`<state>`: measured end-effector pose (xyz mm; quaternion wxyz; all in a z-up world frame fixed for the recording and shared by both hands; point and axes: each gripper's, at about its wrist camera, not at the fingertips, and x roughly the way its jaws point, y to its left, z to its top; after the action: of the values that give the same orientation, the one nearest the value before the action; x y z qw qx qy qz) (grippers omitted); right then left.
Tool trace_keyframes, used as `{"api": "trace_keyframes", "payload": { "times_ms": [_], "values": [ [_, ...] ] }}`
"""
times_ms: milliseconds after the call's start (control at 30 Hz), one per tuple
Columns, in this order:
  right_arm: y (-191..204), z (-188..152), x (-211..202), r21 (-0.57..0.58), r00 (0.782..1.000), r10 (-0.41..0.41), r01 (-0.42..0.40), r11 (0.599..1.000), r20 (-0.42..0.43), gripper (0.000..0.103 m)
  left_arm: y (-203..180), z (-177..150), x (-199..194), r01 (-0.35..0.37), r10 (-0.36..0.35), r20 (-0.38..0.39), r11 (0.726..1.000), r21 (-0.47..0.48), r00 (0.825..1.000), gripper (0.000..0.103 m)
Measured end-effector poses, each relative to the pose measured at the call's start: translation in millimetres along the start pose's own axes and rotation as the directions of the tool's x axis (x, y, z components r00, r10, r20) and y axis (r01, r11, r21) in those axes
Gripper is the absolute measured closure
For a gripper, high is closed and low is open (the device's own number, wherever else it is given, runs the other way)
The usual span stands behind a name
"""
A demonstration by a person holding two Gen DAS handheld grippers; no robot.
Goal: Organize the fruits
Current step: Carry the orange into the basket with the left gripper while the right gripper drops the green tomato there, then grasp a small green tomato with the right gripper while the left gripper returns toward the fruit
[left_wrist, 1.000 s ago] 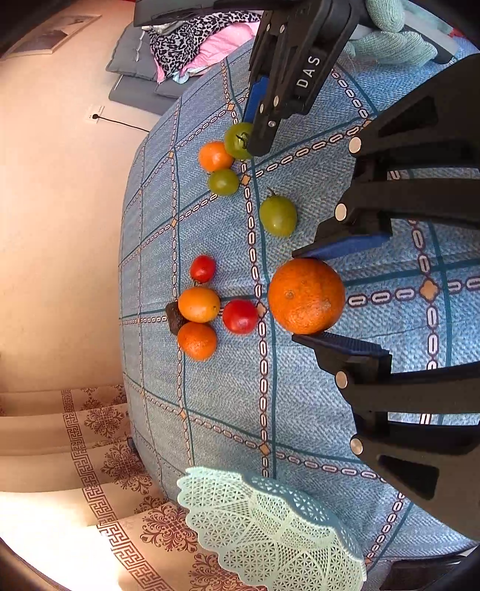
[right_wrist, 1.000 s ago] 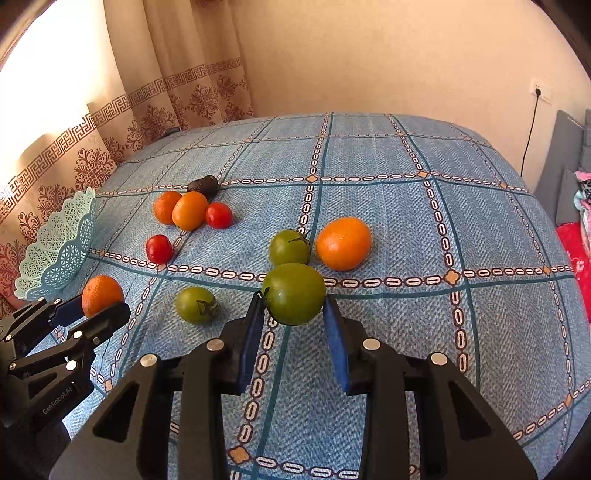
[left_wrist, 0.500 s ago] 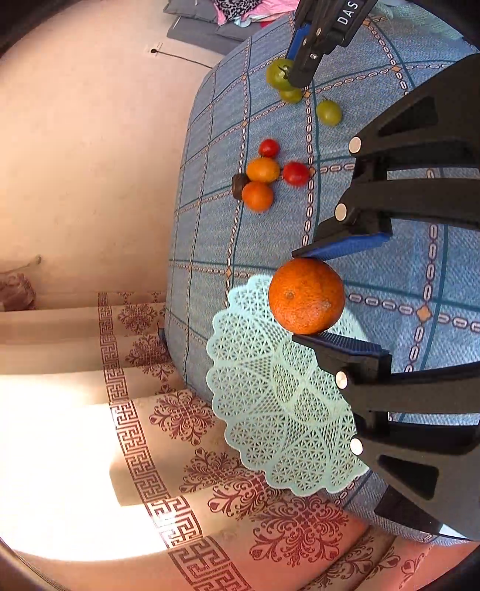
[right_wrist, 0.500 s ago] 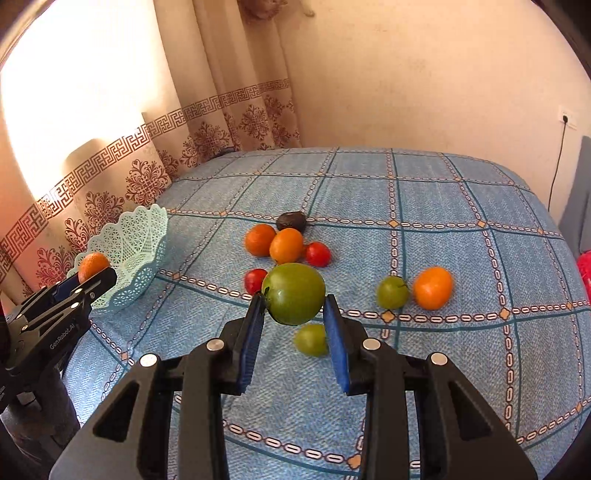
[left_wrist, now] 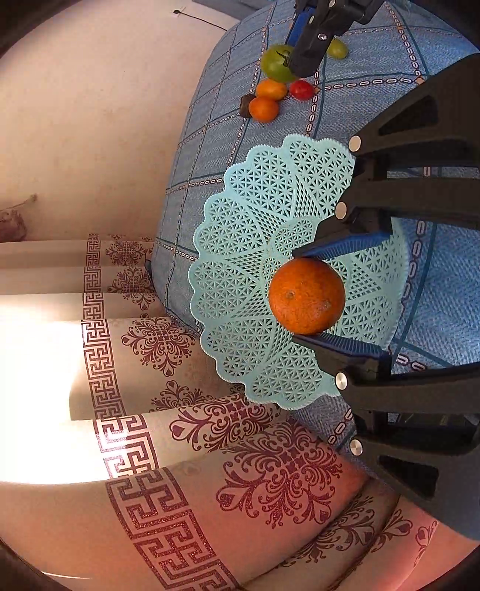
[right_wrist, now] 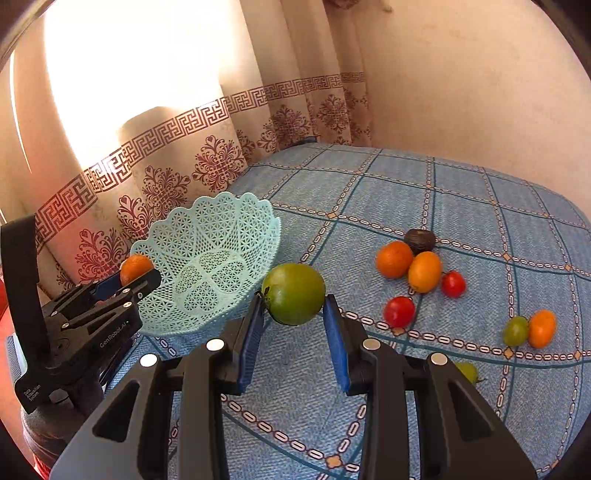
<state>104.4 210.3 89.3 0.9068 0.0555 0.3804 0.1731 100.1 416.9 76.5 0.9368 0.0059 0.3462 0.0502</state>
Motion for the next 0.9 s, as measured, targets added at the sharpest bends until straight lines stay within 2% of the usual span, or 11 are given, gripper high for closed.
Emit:
{"api": "trace_keyframes", "payload": {
  "times_ms": [67,100,200,467,500,533,567,900],
  "values": [
    [12,1,6,-0.017,1.0,0.014,-0.014,1.0,-0.004,0.069,6,1,-4,-0.01,0.011,0.023,1.0,-0.009,1.0,0.034],
    [17,2,8,-0.023,1.0,0.022,-0.022,0.999,-0.006,0.069,8,1,-6,-0.017,0.018,0.039,1.0,-0.012,0.999,0.03],
    [31,5,15,-0.041,0.999,0.046,-0.046,0.998,-0.015,0.069,13,3,-14,-0.041,0.042,0.077,0.999,-0.01,0.996,0.028],
    [52,8,35,-0.081,0.996,0.072,-0.076,0.994,-0.049,0.067,30,2,-24,-0.131,0.133,0.116,0.991,-0.03,0.984,0.021],
    [52,9,35,-0.082,0.996,0.074,-0.078,0.994,-0.049,0.061,31,1,-24,-0.133,0.136,0.115,0.991,-0.032,0.984,0.02],
    [52,9,35,-0.08,0.996,0.075,-0.079,0.994,-0.045,0.05,31,0,-25,-0.133,0.136,0.115,0.991,-0.032,0.984,0.019],
    [54,9,36,-0.077,0.997,0.073,-0.076,0.994,-0.038,0.047,31,0,-25,-0.134,0.137,0.113,0.99,-0.032,0.984,0.018],
    [43,1,30,-0.043,0.998,0.052,-0.053,0.998,-0.031,0.045,24,1,-31,-0.119,0.121,0.112,0.993,-0.026,0.986,0.009]
  ]
}}
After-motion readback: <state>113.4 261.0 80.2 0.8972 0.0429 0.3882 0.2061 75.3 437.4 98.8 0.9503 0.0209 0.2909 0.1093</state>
